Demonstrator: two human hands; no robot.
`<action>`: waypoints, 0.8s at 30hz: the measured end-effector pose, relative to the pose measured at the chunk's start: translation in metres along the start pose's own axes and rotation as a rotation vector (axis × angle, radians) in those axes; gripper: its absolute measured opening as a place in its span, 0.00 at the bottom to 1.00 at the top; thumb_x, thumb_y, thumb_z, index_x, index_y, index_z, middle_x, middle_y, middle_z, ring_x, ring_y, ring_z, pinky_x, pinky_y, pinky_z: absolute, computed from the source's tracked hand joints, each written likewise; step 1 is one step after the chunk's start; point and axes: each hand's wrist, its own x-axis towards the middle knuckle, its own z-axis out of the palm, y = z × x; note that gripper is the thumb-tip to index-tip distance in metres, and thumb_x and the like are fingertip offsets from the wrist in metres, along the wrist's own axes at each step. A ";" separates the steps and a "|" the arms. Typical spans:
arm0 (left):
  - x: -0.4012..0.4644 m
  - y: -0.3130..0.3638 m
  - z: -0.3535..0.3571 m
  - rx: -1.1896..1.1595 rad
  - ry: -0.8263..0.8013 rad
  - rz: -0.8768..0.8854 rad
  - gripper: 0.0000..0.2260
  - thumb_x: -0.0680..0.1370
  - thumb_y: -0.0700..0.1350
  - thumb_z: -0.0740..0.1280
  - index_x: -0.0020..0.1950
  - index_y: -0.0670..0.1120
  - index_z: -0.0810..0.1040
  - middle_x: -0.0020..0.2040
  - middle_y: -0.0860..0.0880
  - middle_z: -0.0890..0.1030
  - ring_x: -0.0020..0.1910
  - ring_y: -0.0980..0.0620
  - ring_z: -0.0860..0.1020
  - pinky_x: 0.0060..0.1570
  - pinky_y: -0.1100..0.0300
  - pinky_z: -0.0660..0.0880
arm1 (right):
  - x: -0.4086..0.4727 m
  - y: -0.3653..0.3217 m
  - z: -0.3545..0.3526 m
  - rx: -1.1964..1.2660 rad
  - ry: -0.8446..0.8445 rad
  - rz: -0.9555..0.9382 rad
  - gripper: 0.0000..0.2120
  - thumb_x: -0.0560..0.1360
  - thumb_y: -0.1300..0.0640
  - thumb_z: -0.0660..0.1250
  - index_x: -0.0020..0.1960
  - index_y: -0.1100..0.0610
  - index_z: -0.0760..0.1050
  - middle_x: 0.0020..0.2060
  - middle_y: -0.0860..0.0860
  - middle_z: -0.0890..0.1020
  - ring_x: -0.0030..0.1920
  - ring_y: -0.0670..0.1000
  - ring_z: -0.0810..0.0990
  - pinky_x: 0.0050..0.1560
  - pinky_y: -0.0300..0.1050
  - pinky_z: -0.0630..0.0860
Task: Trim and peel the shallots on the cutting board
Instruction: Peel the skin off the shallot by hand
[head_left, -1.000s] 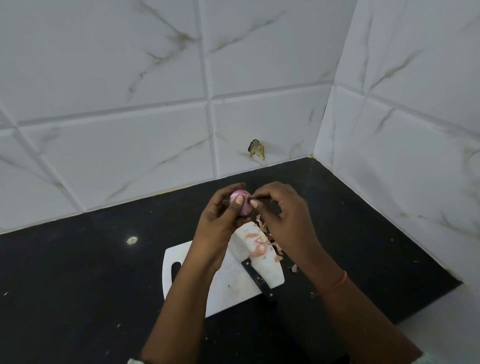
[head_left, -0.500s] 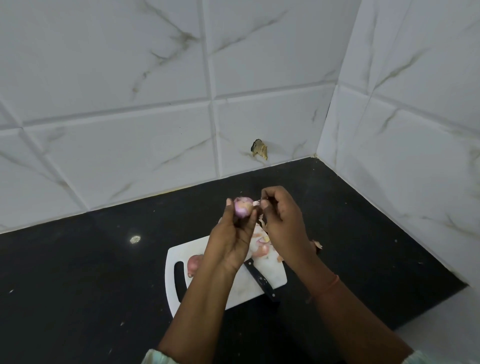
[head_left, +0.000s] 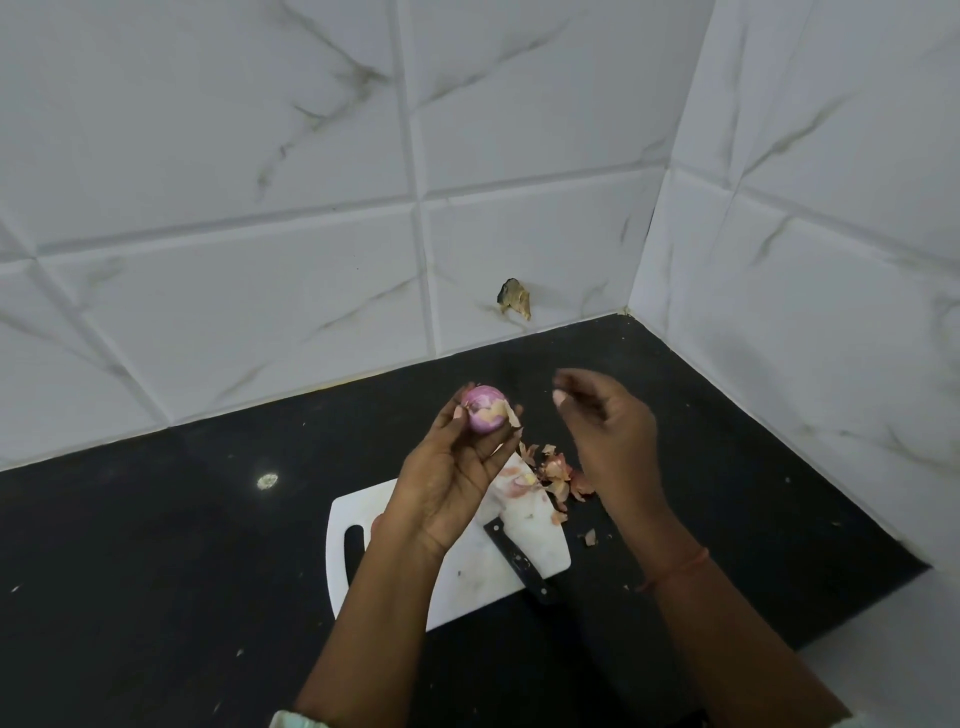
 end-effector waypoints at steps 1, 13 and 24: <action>0.001 -0.001 0.000 0.000 0.003 0.008 0.17 0.83 0.42 0.58 0.72 0.43 0.71 0.66 0.34 0.77 0.64 0.37 0.77 0.68 0.43 0.71 | -0.002 -0.001 0.002 -0.002 -0.054 -0.029 0.08 0.77 0.58 0.68 0.55 0.54 0.81 0.46 0.44 0.84 0.48 0.40 0.82 0.50 0.34 0.78; 0.000 0.001 -0.001 -0.045 -0.060 0.001 0.21 0.82 0.45 0.58 0.74 0.40 0.67 0.65 0.33 0.77 0.65 0.37 0.77 0.67 0.44 0.71 | -0.002 -0.005 0.016 -0.021 -0.167 -0.008 0.03 0.79 0.60 0.64 0.49 0.53 0.75 0.40 0.46 0.80 0.42 0.42 0.79 0.41 0.31 0.75; -0.003 -0.002 0.005 -0.031 -0.040 0.057 0.18 0.81 0.41 0.58 0.71 0.42 0.72 0.64 0.33 0.78 0.65 0.37 0.77 0.62 0.46 0.75 | -0.005 -0.011 0.018 -0.068 -0.277 -0.110 0.01 0.78 0.57 0.65 0.48 0.52 0.75 0.41 0.43 0.79 0.43 0.43 0.78 0.44 0.34 0.76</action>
